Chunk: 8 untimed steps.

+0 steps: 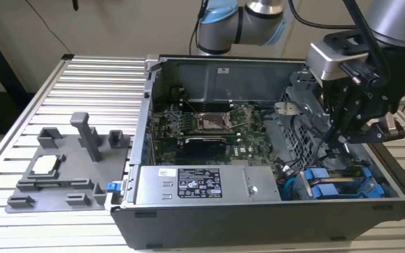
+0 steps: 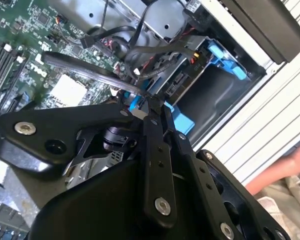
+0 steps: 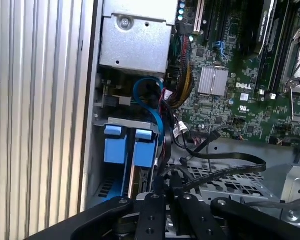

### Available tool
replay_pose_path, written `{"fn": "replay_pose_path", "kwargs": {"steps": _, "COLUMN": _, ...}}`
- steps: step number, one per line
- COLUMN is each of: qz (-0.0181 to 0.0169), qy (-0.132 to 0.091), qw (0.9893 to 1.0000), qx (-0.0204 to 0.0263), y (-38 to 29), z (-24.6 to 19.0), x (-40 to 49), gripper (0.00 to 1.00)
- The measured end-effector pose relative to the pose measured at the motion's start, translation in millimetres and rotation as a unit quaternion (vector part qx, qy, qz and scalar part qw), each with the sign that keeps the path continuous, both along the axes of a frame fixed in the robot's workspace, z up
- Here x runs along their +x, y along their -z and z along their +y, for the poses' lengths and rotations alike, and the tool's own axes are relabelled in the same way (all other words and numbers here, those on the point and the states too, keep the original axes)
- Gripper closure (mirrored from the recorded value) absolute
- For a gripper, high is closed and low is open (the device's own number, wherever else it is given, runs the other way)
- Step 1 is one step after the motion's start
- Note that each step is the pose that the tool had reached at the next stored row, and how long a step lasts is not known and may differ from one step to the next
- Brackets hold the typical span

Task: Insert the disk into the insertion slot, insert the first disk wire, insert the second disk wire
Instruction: 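Insert the second disk wire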

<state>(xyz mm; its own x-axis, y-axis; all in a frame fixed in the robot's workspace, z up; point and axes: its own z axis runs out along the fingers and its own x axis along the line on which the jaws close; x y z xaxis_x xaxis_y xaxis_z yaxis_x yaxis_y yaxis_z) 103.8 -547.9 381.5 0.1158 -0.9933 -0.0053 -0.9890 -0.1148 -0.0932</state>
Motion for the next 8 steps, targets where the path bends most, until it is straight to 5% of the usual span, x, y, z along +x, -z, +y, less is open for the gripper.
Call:
{"fn": "replay_pose_path", "kwargs": {"steps": 5, "qz": 0.0014, "qy": 0.035, "qw": 0.9994, "qx": -0.0001, "y": 1.0, "z": -0.1, "x": 0.0, "gripper": 0.84}}
{"fn": "replay_pose_path", "kwargs": {"steps": 8, "qz": 0.0081, "qy": 0.037, "qw": 0.9993, "qx": -0.0003, "y": 1.2, "z": -0.7, "x": 2.7, "gripper": 0.84}}
